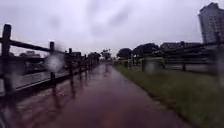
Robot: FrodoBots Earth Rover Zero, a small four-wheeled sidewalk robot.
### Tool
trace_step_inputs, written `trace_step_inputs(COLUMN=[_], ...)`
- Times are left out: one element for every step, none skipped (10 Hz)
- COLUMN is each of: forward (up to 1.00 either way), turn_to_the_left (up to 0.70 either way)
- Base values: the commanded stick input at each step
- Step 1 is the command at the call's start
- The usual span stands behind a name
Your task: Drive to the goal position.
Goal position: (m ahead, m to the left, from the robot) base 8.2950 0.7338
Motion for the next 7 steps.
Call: trace_step_inputs(forward=[1.00, 1.00, 1.00, 1.00, 1.00, 1.00, 1.00], turn_to_the_left=[0.37, 0.38, 0.30, 0.07, 0.01, 0.01, 0.01])
